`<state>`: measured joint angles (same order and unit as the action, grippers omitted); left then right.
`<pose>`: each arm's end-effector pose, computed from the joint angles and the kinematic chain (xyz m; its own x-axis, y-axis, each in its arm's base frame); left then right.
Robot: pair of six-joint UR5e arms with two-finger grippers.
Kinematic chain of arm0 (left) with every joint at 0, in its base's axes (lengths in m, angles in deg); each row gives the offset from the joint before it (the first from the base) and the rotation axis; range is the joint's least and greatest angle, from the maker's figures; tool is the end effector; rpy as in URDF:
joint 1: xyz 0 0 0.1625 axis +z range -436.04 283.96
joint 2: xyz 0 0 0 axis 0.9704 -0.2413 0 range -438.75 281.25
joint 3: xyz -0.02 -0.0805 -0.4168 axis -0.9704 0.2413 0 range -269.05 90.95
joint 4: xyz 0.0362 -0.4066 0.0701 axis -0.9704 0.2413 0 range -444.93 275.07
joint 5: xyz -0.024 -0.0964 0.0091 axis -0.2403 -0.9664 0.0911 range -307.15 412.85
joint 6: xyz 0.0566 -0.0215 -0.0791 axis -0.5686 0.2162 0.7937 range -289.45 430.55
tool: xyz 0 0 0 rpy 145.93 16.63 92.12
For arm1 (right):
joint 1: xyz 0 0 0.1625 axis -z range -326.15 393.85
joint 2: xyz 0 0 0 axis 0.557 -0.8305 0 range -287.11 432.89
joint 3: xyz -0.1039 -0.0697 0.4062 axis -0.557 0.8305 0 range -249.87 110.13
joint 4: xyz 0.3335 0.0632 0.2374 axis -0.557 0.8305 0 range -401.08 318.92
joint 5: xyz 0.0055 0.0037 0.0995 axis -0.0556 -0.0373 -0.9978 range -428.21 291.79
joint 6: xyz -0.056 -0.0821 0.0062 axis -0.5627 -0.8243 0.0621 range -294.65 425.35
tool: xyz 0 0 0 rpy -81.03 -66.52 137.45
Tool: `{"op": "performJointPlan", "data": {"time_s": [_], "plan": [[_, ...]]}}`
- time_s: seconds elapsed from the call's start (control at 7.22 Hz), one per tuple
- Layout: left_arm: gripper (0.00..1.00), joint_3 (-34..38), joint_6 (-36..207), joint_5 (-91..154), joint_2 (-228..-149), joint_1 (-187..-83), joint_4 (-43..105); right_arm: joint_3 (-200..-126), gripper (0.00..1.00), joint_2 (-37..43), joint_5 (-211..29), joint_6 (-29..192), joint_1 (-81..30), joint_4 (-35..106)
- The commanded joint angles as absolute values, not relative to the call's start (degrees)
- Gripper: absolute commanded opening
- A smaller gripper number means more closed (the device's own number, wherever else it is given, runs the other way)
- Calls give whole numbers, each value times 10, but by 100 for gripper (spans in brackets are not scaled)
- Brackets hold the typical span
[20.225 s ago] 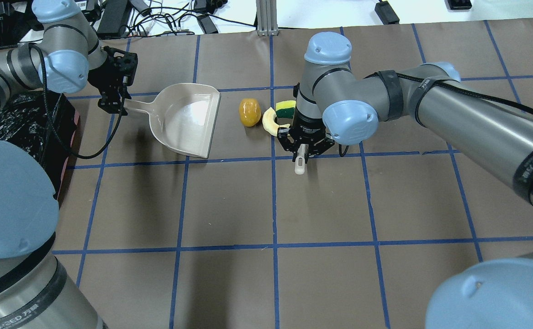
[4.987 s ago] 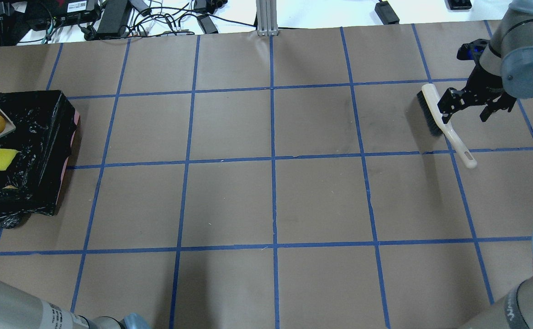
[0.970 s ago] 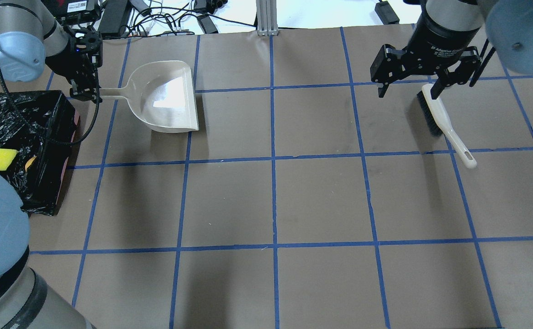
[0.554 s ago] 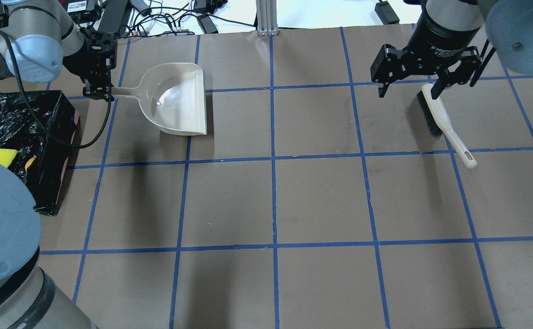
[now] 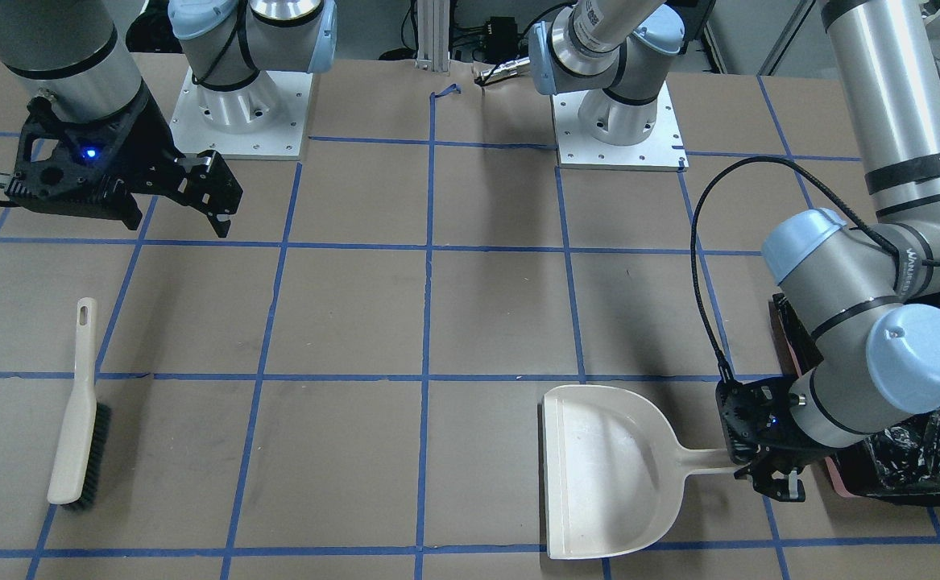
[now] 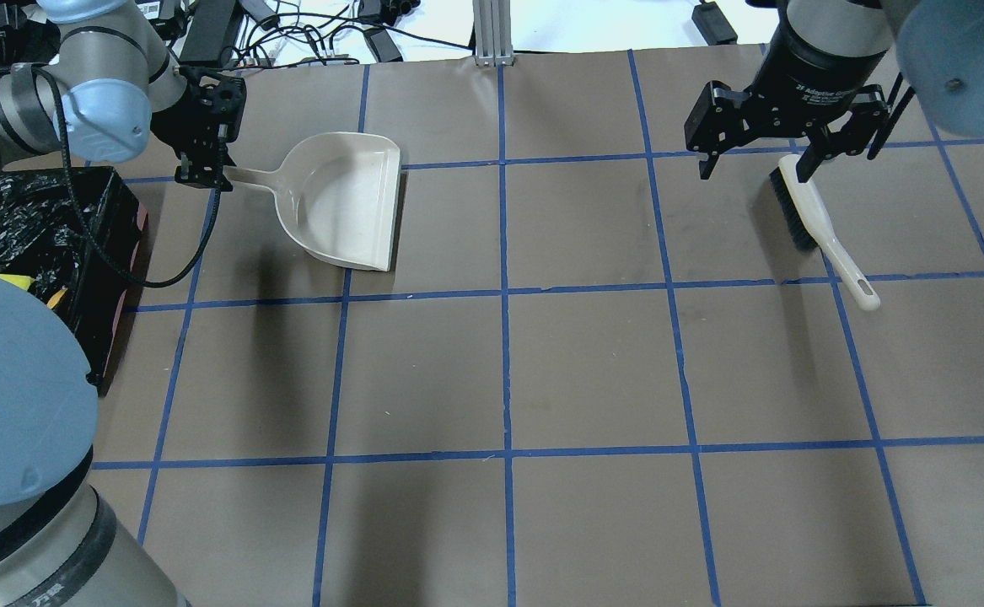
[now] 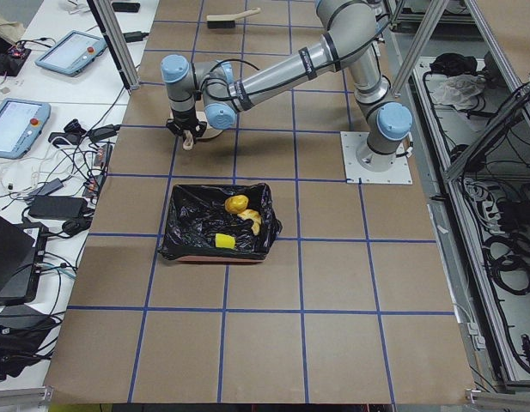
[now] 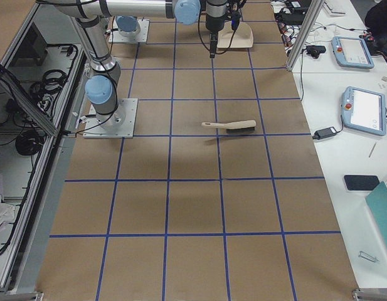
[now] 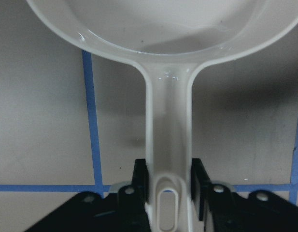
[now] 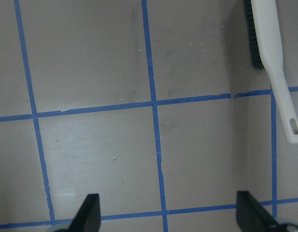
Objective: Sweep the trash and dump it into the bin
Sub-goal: 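Carry the empty dustpan back onto the table with the left gripper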
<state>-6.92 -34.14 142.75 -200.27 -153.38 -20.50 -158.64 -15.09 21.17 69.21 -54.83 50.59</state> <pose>0.0197 -0.6971 0.2712 0.0356 0.9988 -0.0329 0.9994 -0.0353 0.0069 0.1226 -0.5114 0.4837 -0.9959 0.0901 -0.0118 0.0903 0.9958 -0.0146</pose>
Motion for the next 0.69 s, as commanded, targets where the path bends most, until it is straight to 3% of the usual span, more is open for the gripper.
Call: {"op": "performJointPlan", "data": {"time_s": [0.0,0.28,0.55], "plan": [[32,-57,-340,1424,-2004,-1536,-209,-1586,100,-151,212,692,-548,506],[97,-56,-334,1423,-2004,-1536,-211,-1587,100,-150,212,693,-547,507],[100,-64,-334,1418,-1994,-1535,-213,-1587,100,-151,212,694,-547,507]]}}
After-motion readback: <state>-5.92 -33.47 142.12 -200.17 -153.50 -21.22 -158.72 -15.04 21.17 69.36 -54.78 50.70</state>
